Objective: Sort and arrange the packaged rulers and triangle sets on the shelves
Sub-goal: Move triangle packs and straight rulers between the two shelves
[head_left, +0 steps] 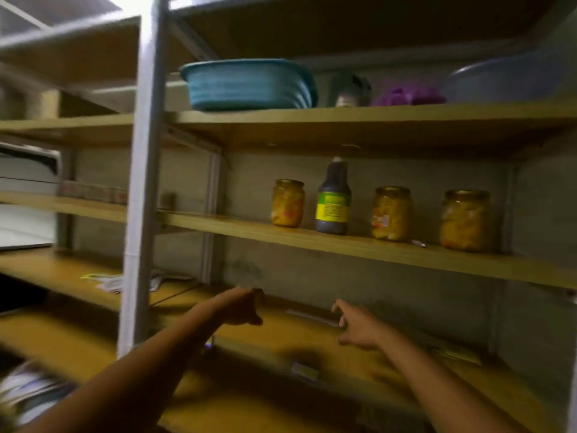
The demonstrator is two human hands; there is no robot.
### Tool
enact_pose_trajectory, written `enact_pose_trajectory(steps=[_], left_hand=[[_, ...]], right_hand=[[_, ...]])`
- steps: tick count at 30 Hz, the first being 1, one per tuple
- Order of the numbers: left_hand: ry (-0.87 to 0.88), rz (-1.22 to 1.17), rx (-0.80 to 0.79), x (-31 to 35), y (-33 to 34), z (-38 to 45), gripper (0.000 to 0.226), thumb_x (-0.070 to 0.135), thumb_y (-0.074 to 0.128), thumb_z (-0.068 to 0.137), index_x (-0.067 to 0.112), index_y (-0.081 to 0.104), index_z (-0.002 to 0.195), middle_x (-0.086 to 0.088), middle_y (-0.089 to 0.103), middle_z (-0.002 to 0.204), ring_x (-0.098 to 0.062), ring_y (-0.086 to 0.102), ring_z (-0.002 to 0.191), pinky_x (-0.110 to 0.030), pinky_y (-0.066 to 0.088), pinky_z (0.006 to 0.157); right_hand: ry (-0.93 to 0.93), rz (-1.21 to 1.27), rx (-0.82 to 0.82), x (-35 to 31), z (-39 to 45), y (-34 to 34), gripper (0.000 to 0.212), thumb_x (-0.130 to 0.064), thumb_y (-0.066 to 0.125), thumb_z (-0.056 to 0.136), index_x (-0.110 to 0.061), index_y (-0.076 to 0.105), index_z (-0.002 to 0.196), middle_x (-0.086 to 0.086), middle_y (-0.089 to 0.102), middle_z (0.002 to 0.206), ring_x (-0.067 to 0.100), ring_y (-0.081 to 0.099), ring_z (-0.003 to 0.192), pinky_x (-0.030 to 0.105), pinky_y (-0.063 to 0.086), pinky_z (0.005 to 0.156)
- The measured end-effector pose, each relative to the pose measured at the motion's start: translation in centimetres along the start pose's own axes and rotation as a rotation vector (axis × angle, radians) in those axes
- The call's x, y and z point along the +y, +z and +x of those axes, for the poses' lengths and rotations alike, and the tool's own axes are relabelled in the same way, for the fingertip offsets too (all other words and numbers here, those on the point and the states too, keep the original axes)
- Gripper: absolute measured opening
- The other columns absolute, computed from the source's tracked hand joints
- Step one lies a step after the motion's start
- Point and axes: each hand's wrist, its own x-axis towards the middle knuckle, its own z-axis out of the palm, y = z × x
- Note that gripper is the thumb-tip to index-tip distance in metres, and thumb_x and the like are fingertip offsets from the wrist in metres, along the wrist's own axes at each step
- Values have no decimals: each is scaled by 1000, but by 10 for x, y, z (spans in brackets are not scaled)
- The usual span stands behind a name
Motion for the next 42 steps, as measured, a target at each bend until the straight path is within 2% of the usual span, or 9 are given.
enact_pose_trajectory(steps=[9,12,14,16,20,25,28,35,42], left_hand=[[-92,-98,-3,-163,-45,-112,45,18,68,86,20,51,127,-7,62,115,-17,61,102,-33,52,92],[-171,-278,-2,-222,-51,-139,22,8,57,92,13,54,113,-2,58,94,-8,58,79,-14,54,64],[-170,-222,14,-262,-60,-160,10,6,49,95,4,55,103,-7,55,89,-12,55,70,-14,49,50],[-155,-197,15,-303,-66,-176,17,6,53,93,3,56,109,-14,57,100,-16,59,75,-17,51,54],[-238,-226,30,-378,-75,-187,40,7,68,83,17,57,121,-2,60,109,-10,61,89,-18,54,70],[-219,-149,48,-431,-90,-185,44,11,66,86,20,51,127,1,59,111,-4,58,75,-10,44,49],[-229,-161,68,-461,-89,-173,49,12,66,87,20,49,132,-1,59,122,-4,58,85,-12,46,57],[-251,-231,77,-530,-101,-118,34,14,66,86,26,55,116,-3,60,109,-10,59,80,-18,50,59],[-186,-210,67,-579,-120,-38,40,17,67,87,18,54,125,-6,62,121,-17,61,105,-28,54,89]], right_hand=[[-106,65,-37,-164,20,49,60,-13,77,80,-19,44,129,1,56,109,16,57,101,32,51,85],[-117,88,-17,-223,29,77,59,-14,78,77,-19,46,126,-1,57,103,15,58,94,26,47,76],[-130,112,-17,-265,38,101,56,-16,78,76,-22,47,123,-1,59,101,14,57,90,23,45,66],[-134,119,-46,-301,46,118,57,-17,79,76,-24,47,123,1,59,107,15,57,90,23,45,61],[-139,150,-56,-367,65,142,59,-13,78,77,-24,47,125,1,59,109,14,61,90,31,56,76],[-172,126,-64,-427,103,155,54,-13,75,79,-25,46,123,5,61,102,20,64,93,39,59,81],[-204,124,-66,-455,134,165,55,-16,75,79,-29,44,123,2,61,101,19,63,91,37,60,78],[-279,150,-81,-509,220,196,59,-22,75,80,-29,42,129,0,56,112,16,59,98,30,53,81],[-277,166,-35,-537,308,198,55,-18,73,83,-26,44,129,1,56,120,13,58,101,27,55,84]])
